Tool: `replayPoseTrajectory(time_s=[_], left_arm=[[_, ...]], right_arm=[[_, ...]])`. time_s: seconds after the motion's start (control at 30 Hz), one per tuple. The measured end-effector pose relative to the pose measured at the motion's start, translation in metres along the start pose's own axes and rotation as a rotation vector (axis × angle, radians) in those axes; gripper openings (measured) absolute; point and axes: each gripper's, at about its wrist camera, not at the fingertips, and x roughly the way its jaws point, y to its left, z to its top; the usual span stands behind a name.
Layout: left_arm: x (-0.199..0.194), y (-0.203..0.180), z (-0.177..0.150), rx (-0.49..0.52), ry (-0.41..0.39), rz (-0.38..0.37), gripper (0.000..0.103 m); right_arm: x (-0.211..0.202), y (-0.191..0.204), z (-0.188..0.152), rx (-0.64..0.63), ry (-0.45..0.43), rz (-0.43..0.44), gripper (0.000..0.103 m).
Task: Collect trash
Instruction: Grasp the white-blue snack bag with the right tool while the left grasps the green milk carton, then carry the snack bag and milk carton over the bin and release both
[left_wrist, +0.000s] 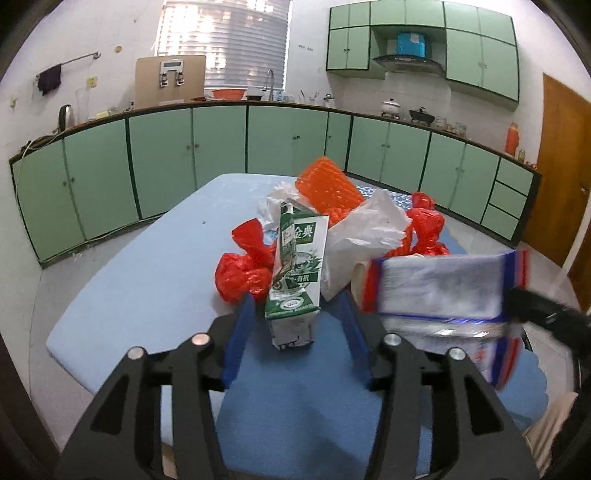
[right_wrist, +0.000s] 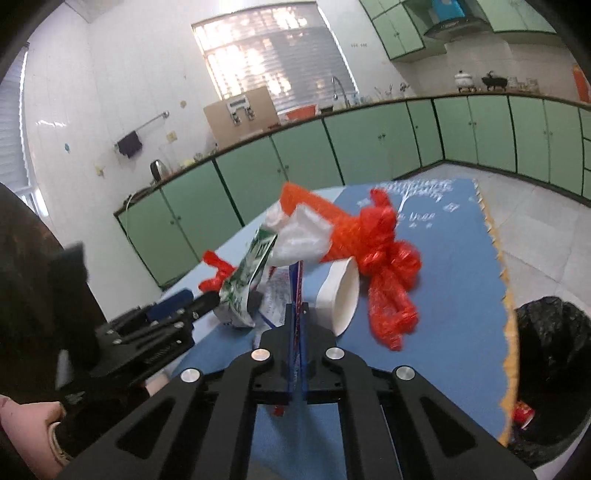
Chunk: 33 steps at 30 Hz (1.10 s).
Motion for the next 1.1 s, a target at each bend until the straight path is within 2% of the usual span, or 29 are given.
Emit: replayPoseTrajectory(time_s=[0.13,0.37,0.4,0.43,0.47,0.57,0.67,0.83,0.9,1.1], left_arm=[[0.009,-0.003,-0.005,0.019,0.023,0.017,0.061],[0.032,-0.002,-0.003,0.012,0.045,0.041,0.064],[0.036,-0.002,-0.003,0.005,0.051,0.040,0.060],[0.037,-0.002,-0.003,0.001,0.056,0.038,0.045],[0.039,-0.003,-0.003,-0.004,0.062,0.034,0.038],[0.036,-0.005,-0.003,-0.005,0.057,0.030,0.036],[0.020,-0.006,0.000,-0.018,0.024,0.043,0.035],[-0.023,-0.018,0.013,0.003,-0.082,0.055,0.035],[-0.041,-0.026,0.020,0.016,-0.128,0.034,0.035],[-0.069,-0.053,0.037,0.027,-0.197,-0.052,0.035]], right_arm=[[-0.018,-0.005,0.007,-0.019,-0.042,-0.055,0.002],[-0.033,-0.022,0.005,0.011,-0.059,-0.099,0.002],[-0.033,-0.025,0.004,0.016,-0.057,-0.104,0.002],[-0.032,-0.026,0.004,0.020,-0.054,-0.107,0.002],[-0.031,-0.028,0.002,0.024,-0.050,-0.109,0.002],[-0.028,-0.030,0.000,0.029,-0.047,-0.112,0.002],[-0.029,-0.028,0.000,0.027,-0.052,-0.111,0.002],[-0.038,-0.027,0.006,0.016,-0.076,-0.120,0.002],[-0.044,-0.026,0.009,0.013,-0.088,-0.126,0.002],[-0.065,-0.025,0.020,-0.004,-0.130,-0.155,0.002]])
